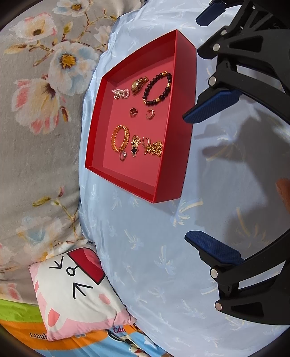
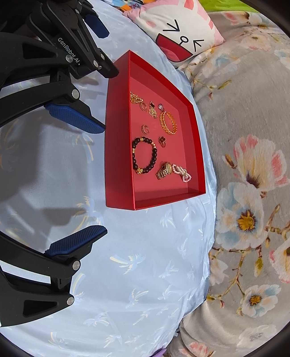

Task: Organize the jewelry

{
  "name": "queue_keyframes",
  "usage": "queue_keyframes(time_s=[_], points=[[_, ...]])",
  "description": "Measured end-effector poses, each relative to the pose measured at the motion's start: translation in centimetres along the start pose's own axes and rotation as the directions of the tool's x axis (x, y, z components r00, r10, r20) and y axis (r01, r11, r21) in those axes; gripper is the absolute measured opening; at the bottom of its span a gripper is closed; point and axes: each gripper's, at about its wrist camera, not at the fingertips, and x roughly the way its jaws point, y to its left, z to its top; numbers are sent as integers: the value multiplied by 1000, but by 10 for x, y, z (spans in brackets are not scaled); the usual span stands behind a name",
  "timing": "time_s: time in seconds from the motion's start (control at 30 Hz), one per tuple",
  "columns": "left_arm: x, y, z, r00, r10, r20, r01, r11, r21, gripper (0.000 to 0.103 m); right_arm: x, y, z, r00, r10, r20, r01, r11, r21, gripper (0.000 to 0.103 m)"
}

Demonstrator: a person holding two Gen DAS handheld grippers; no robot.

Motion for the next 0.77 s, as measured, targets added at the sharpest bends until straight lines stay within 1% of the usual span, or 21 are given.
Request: queue_keyframes(time_s=[0.13, 0.4, 0.77], points=[[-1, 0, -1, 1000, 10, 8, -10, 1000, -1, 94, 0, 1, -1, 1000, -2, 1, 2, 1000, 0, 83], [-2, 0, 0, 1000, -2, 3, 2, 1000, -5, 94, 0, 1, -1, 1000, -3, 1, 3, 1000, 0, 83], [-3, -1, 0, 1000, 8, 11, -8, 1000, -5, 94, 1, 1, -1, 1000, -3, 0, 3, 1000, -2, 83]])
